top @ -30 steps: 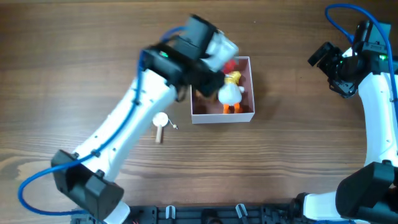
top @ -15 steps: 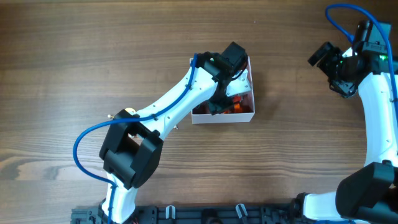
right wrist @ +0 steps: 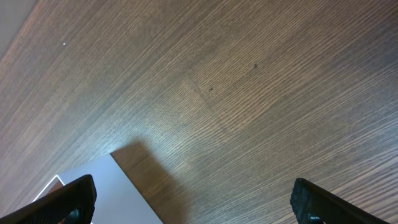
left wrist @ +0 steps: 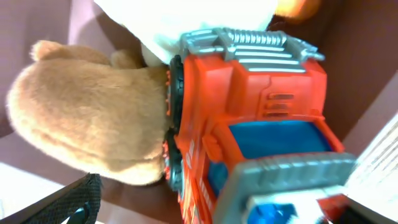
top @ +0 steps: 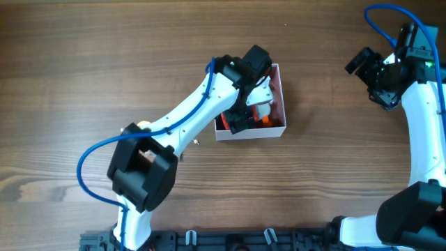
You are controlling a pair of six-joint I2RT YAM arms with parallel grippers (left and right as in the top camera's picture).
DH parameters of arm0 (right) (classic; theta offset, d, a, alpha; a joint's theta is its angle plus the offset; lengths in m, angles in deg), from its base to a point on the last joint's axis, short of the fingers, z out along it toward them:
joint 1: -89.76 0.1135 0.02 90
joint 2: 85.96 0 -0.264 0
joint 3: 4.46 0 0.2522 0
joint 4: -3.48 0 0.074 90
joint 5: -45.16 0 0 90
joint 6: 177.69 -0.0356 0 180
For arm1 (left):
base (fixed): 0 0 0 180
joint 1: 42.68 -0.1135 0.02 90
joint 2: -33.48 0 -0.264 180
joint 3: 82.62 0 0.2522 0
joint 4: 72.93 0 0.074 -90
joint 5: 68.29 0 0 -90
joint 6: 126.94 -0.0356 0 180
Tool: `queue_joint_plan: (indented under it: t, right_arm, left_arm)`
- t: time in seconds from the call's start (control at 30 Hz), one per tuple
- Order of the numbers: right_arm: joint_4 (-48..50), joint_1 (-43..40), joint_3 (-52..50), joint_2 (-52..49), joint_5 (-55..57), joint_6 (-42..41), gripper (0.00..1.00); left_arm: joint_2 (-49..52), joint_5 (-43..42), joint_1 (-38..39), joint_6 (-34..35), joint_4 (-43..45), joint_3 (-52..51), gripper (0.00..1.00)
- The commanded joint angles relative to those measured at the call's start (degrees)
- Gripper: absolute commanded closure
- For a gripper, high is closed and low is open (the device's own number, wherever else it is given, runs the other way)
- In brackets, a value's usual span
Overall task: Pack container
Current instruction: 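Carry the fire truck into the box and release it, then move the left gripper to the cat rattle drum and grasp its handle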
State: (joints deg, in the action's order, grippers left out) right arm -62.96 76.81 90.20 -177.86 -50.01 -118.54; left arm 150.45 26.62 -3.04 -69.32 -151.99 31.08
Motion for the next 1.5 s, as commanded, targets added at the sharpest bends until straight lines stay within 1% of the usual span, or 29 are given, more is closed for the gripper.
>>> queue_joint_plan:
  t: [0.0, 0.17, 0.27, 0.33, 0.4, 0.5, 0.53, 0.6, 0.63, 0.77, 0.8, 0.9, 0.97, 1.07, 1.2, 1.27, 1.3, 1.4, 1.47]
  right_arm:
    - [0.0, -0.04, -0.37, -0.59, -0.7, -0.79, 0.0]
    - [0.0, -0.04, -0.37, -0.59, -0.7, -0.79, 0.0]
    - [0.0, -0.04, -0.37, -0.59, -0.7, -0.79, 0.0]
    - [0.0, -0.04, -0.37, -0.59, -0.7, -0.79, 0.0]
    - [0.0, -0.04, -0.37, -0.59, -0.7, -0.81, 0.0]
    - [0.0, -0.02, -0.37, -0.59, -0.7, -0.79, 0.0]
    - [0.0, -0.04, -0.37, -0.59, -0.7, -0.81, 0.0]
    - [0.0, -0.04, -0.37, -0.59, -0.7, -0.79, 0.0]
    - [0.0, -0.04, -0.37, -0.59, -0.7, -0.79, 0.0]
    - [0.0, -0.04, -0.37, -0.59, -0.7, -0.79, 0.0]
    - [0.0, -0.04, -0.37, -0.59, -0.7, -0.79, 0.0]
    - [0.0, -0.04, -0.37, -0.59, -0.7, -0.79, 0.0]
    - [0.0, -0.04, -0.37, -0.59, -0.7, -0.79, 0.0]
    - [0.0, -0.04, -0.37, -0.59, -0.7, -0.79, 0.0]
    - [0.0, -0.04, -0.37, -0.59, -0.7, -0.79, 0.0]
    - [0.0, -0.04, -0.37, -0.59, -0.7, -0.79, 0.0]
    - [0.0, -0.04, -0.37, -0.59, -0.7, -0.79, 0.0]
    - [0.0, -0.04, -0.37, -0.59, -0.7, -0.79, 0.0]
    - [0.0, -0.04, -0.37, -0.59, -0.7, -0.79, 0.0]
  left_arm:
    - [-6.58, 0.81, -0.17, 4.52, 0.26, 2.69, 0.0]
    - [-13.64, 0.74, -0.17, 11.06, -0.7, 2.69, 0.0]
    - [-16.28, 0.74, -0.31, 11.91, -1.05, 2.69, 0.0]
    - [-16.87, 0.79, -0.7, 13.42, -3.06, 2.67, 0.0]
    - [-16.79, 0.76, -1.81, 14.36, -7.06, 2.6, 0.0]
    - [-16.76, 0.76, -6.38, 24.59, -12.41, 1.88, 0.0]
    - [-16.76, 0.76, -9.35, 29.46, -13.92, 1.16, 0.0]
    - [-16.76, 0.15, -15.17, 36.57, -15.28, -0.9, 0.0]
    - [-16.76, -1.77, -17.59, 38.21, -15.3, -2.14, 0.0]
    - [-16.76, -9.38, -25.7, 38.23, -13.14, -9.49, 0.0]
    - [-16.76, -11.98, -28.13, 38.23, -10.43, -13.09, 0.0]
    - [-16.76, -12.79, -32.24, 38.88, -3.93, -22.34, 0.0]
    - [-16.76, -11.76, -33.18, 38.93, -1.16, -27.1, 0.04]
    - [-16.76, -10.23, -33.42, 41.7, 1.97, -32.2, 0.04]
    - [-16.76, -9.18, -31.87, 41.7, 3.85, -34.95, 0.09]
    - [-16.76, -7.58, -31.71, 43.71, 3.98, -35.93, 0.14]
    - [-16.76, -6.82, -31.82, 45.29, 4.59, -36.59, 0.16]
    - [-16.76, -6.99, -31.91, 45.51, 7.39, -38.6, 0.17]
    - [-16.76, -6.75, -31.91, 45.53, 7.72, -39.21, 0.2]
